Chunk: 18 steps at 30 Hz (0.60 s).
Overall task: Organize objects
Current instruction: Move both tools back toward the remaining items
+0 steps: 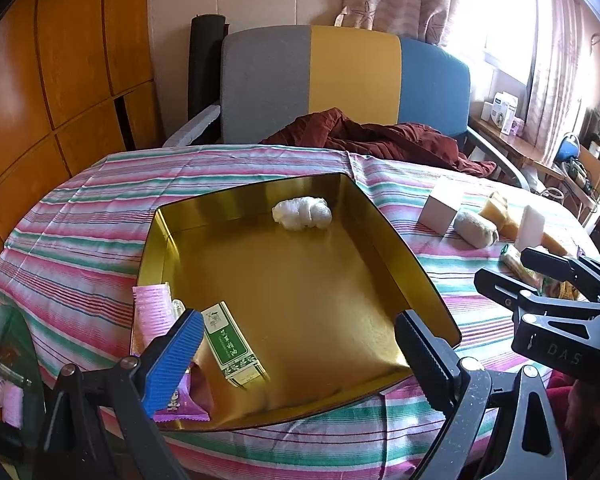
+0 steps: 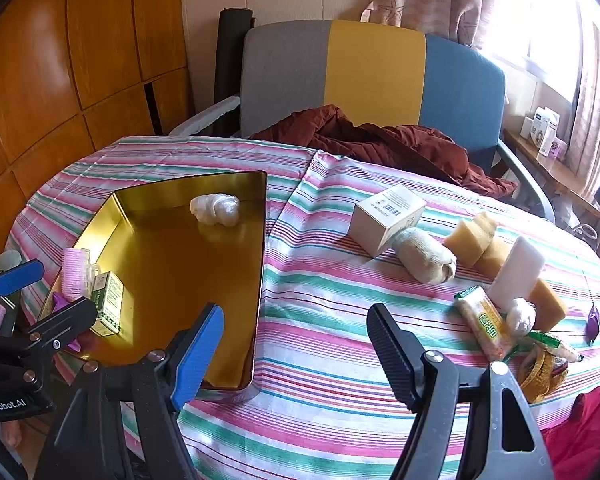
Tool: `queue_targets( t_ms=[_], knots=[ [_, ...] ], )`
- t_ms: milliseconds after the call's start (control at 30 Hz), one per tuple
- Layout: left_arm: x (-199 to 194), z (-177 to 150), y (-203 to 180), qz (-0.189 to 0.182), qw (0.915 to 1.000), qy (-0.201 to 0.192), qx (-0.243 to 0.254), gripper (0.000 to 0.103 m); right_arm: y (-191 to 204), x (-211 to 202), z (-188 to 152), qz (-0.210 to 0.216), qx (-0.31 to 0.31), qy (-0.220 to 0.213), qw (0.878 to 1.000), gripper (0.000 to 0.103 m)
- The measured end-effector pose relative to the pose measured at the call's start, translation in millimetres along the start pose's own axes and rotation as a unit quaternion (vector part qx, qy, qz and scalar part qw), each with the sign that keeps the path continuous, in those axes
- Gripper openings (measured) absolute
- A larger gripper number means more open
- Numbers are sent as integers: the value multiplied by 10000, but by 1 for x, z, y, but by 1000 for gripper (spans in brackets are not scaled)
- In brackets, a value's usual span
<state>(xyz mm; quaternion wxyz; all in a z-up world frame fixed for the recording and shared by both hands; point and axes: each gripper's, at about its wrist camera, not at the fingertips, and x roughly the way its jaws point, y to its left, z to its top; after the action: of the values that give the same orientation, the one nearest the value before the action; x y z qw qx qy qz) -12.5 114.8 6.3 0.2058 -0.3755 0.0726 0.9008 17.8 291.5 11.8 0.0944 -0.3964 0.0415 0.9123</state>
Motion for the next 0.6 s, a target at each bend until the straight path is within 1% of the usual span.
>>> queue_targets(
  t_ms=[233,367,500,600],
  knots=[
    [7,5,-10,-11,9999,89,147,97,-9,9,-3,-16,72,138,9999,75],
    [16,9,-22,-79,9994,168,295,97,-27,18,-9,-133,209,304,9992,75],
    [23,15,-35,-202,9986,225,436,97,-58,26,-15,-302,461,525,9971,75],
    [30,20,-47,-282,9976,279,561,97,-94,29,-19,-475,799,650,9936,75]
  ],
)
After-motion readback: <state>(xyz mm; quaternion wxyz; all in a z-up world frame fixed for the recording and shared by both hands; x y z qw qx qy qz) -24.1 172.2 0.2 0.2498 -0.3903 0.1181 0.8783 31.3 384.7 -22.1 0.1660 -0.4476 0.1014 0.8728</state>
